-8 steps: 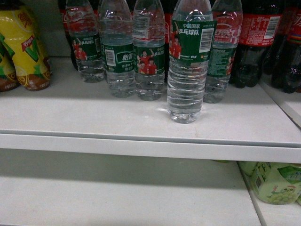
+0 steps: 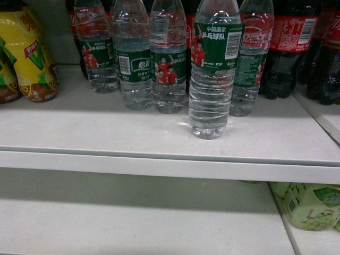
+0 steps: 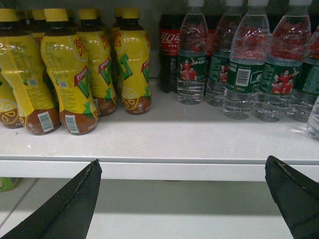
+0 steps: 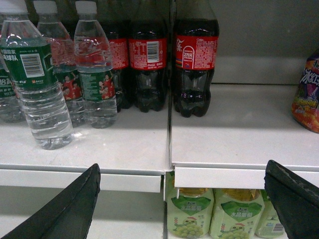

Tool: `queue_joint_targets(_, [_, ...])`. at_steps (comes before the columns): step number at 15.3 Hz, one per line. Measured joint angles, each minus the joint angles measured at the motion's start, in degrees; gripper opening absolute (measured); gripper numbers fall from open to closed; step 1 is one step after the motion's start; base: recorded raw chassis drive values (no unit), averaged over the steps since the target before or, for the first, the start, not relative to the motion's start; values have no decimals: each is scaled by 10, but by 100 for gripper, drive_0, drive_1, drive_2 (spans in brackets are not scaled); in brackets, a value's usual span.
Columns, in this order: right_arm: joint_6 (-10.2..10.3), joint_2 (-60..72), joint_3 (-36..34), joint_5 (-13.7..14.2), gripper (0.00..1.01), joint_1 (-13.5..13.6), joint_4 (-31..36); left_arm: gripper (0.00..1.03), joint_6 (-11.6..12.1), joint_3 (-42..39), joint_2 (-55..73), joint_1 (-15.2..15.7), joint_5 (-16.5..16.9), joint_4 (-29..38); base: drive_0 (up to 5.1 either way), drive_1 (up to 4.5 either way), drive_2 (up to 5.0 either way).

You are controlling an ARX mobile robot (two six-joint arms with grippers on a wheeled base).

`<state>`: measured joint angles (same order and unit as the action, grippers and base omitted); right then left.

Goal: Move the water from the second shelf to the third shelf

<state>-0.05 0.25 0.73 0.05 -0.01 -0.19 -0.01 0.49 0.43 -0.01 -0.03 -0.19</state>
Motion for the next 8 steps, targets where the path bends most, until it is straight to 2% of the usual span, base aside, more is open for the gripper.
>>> queue_joint_targets(8, [0,0,0,0,98,0,0,98,0,0,0,0,0,0,0,0,0])
